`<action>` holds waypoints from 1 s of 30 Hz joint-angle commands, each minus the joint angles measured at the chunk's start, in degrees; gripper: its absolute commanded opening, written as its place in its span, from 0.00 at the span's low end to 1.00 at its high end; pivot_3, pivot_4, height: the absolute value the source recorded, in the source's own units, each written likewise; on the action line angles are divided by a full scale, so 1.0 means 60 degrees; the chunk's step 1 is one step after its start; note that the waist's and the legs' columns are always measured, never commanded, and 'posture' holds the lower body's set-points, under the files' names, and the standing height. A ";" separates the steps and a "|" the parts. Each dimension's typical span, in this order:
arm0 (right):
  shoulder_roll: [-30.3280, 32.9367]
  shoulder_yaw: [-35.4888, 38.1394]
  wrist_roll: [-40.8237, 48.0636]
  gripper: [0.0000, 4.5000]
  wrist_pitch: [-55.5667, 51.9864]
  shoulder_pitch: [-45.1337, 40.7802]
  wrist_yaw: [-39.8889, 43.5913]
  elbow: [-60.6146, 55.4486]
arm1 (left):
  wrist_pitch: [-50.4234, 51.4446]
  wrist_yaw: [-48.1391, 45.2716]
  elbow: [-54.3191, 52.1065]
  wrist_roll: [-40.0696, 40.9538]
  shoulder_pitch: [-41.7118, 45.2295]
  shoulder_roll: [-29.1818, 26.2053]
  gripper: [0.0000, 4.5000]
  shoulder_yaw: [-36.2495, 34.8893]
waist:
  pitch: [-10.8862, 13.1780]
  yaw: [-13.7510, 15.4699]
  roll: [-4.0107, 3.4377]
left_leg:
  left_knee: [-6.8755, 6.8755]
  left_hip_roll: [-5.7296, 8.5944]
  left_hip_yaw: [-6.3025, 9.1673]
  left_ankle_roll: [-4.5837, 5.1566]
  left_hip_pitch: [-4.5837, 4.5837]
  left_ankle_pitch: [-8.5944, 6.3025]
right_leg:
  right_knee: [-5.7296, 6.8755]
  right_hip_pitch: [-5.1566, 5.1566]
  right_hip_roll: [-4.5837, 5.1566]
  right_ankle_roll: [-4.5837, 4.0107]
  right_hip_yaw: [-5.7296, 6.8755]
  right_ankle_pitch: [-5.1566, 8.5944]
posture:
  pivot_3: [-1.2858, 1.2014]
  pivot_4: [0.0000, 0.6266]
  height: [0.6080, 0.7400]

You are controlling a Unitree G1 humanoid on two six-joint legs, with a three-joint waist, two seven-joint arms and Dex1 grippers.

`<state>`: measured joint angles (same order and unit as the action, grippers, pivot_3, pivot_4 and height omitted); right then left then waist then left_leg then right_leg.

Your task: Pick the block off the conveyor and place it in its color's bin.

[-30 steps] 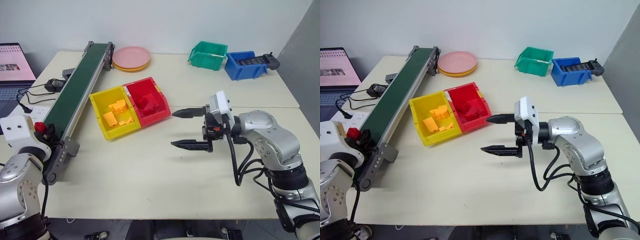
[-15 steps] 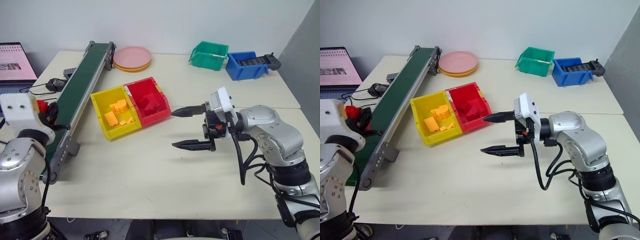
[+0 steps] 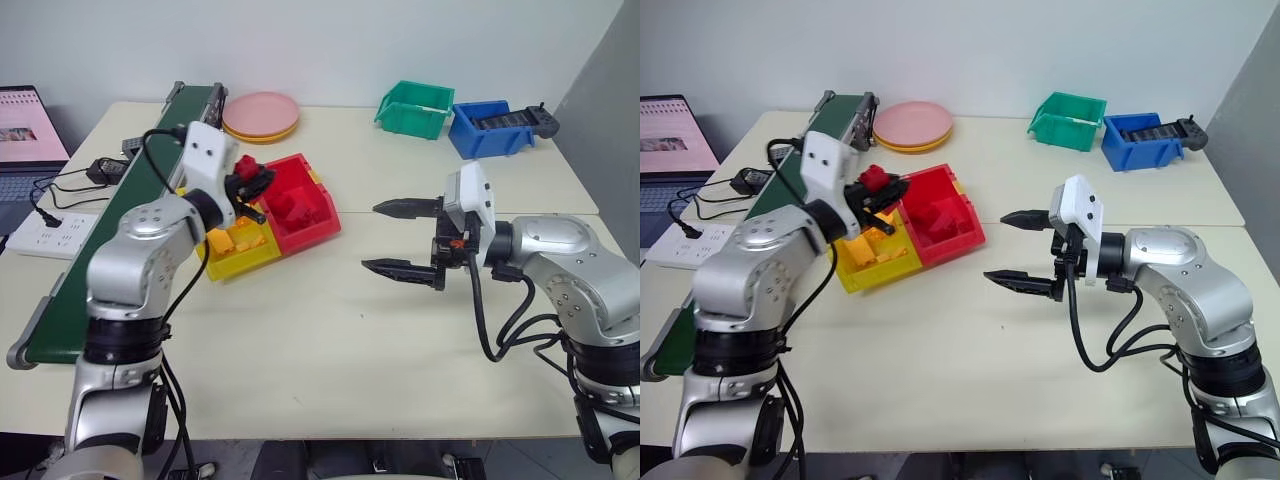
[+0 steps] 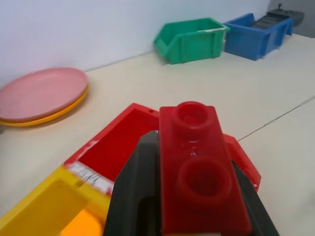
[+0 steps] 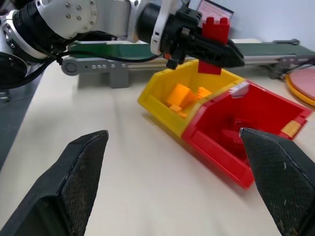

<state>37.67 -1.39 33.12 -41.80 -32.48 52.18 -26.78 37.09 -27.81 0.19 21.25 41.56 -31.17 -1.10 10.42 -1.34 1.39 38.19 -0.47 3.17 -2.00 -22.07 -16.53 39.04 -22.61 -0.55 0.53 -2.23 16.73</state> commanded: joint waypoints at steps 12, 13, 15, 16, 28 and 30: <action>0.0451 0.0885 0.0676 1.00 -0.0113 0.0742 -0.0759 -0.1028 | -0.1651 -0.0977 0.2179 -0.0961 0.1210 0.0598 0.34 0.0291 | 0.0000 -0.0029 0.0000 | 0.0106 -0.0006 -0.0011 0.0002 -0.0141 0.0001 | 0.0087 -0.0131 -0.0007 0.0001 -0.0010 0.0001 | 0.52 0.24 1.00; 0.0472 0.0871 0.0671 1.00 -0.0075 0.0752 -0.0735 -0.1006 | -0.1640 -0.0982 0.2152 -0.0962 0.1195 0.0594 0.39 0.0259 | 0.0000 -0.0028 0.0000 | 0.0112 -0.0003 -0.0012 0.0003 -0.0141 0.0000 | 0.0091 -0.0130 -0.0005 0.0002 -0.0013 0.0000 | 0.52 0.24 1.00; 0.0514 0.0829 0.0649 1.00 0.0008 0.0751 -0.0648 -0.0928 | -0.1564 -0.0924 0.2058 -0.0960 0.1124 0.0528 0.48 0.0139 | 0.0000 -0.0024 0.0000 | 0.0127 0.0004 -0.0014 0.0005 -0.0137 -0.0001 | 0.0112 -0.0128 -0.0002 0.0006 -0.0019 -0.0003 | 0.52 0.24 1.00; 0.0533 0.0813 0.0644 1.00 0.0044 0.0750 -0.0622 -0.0900 | -0.1538 -0.0908 0.2023 -0.0961 0.1100 0.0510 0.52 0.0100 | 0.0000 -0.0024 0.0000 | 0.0129 0.0005 -0.0013 0.0005 -0.0130 -0.0001 | 0.0118 -0.0123 -0.0001 0.0007 -0.0018 -0.0003 | 0.52 0.24 1.00; 0.0654 0.0540 0.0393 1.00 0.0561 0.0781 -0.0385 -0.0625 | -0.0828 -0.0959 -0.0125 -0.1083 0.0079 -0.0368 0.68 -0.0255 | 0.0000 -0.0041 0.0000 | 0.0128 -0.0003 -0.0007 0.0005 -0.0116 0.0000 | 0.0137 -0.0119 -0.0011 0.0007 -0.0016 -0.0001 | 0.52 0.24 1.00; 0.0621 0.0368 -0.0025 1.00 0.1130 0.0962 -0.0310 -0.0509 | -0.0432 -0.1166 -0.1203 -0.0677 -0.0695 -0.0875 0.68 -0.0820 | 0.0000 -0.0051 0.0000 | 0.0128 -0.0008 -0.0004 0.0004 -0.0117 0.0000 | 0.0137 -0.0119 -0.0013 0.0007 -0.0015 -0.0001 | 0.52 0.24 1.00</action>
<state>41.08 0.77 34.85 -38.72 -27.37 49.84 -29.57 33.28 -33.52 -0.03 15.42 39.66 -33.69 -1.81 10.42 -1.65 1.39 38.95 -0.51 3.13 -1.98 -22.77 -16.53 39.85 -23.33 -0.63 0.57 -2.33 16.72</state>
